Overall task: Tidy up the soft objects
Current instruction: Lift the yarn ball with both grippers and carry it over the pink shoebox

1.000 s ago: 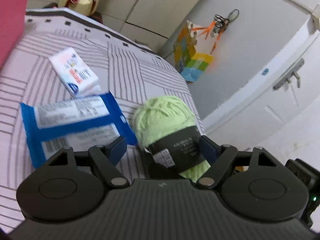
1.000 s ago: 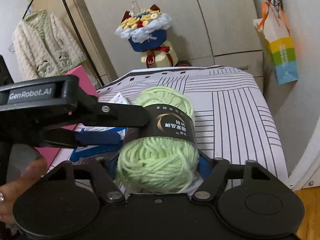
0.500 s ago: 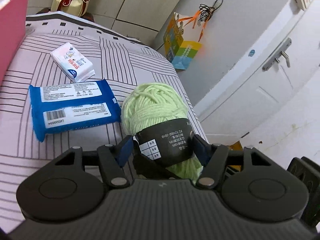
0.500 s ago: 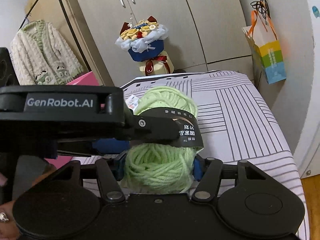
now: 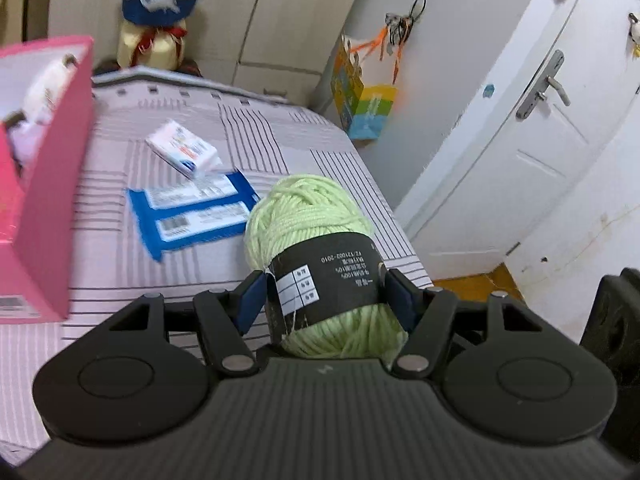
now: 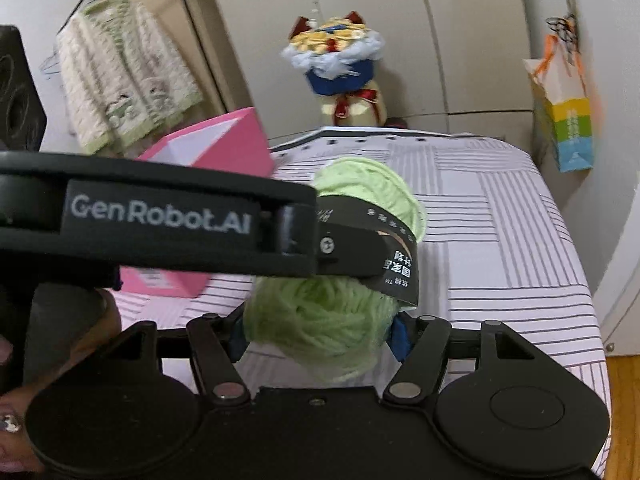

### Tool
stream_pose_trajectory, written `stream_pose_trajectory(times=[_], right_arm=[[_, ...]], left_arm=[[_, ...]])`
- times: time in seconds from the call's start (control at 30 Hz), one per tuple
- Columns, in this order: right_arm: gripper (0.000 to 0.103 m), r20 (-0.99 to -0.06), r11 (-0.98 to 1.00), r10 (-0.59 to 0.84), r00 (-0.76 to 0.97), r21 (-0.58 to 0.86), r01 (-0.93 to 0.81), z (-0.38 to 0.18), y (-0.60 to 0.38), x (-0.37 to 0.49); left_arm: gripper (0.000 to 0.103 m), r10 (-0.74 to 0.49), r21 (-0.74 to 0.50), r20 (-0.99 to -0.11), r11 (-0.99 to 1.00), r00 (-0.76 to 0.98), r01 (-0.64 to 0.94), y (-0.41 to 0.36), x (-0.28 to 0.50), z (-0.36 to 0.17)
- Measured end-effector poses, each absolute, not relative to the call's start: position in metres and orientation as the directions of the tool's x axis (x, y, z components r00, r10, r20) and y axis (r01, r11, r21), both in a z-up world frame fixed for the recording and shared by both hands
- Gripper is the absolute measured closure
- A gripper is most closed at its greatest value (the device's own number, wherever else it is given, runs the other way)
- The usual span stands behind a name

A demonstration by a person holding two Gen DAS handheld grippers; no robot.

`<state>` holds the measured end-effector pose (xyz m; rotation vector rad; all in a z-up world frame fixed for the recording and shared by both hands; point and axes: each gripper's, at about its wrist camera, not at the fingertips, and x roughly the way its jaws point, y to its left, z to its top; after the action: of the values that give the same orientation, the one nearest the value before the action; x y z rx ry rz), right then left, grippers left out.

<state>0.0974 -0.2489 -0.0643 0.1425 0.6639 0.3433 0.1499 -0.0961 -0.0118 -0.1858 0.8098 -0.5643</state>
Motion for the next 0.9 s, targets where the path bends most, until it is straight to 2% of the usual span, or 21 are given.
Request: stream_pose_trajectory(times=[0.27, 0.53, 0.9], right_arm=[[0.033, -0.538, 0.884, 0.46, 0.706, 0.201, -0.422, -0.024, -0.21, 0.088], [0.034, -0.45, 0.821, 0.537, 0.714, 0.082, -0.566, 0.009, -0.148, 0.108], [0.034, -0.425, 0.749, 0.615, 0.665, 0.051, -0.66, 0.002, -0.07, 0.16]], left_arm=[[0.038, -0.523, -0.343, -0.559, 0.852, 0.644, 0.395, -0.041, 0.126, 0.028], [0.038, -0.45, -0.313, -0.481, 0.89, 0.752, 0.332, 0.024, 0.126, 0.064], [0.037, -0.301, -0.283, -0.491, 0.943, 0.818, 0.176, 0.099, 0.163, 0.066]])
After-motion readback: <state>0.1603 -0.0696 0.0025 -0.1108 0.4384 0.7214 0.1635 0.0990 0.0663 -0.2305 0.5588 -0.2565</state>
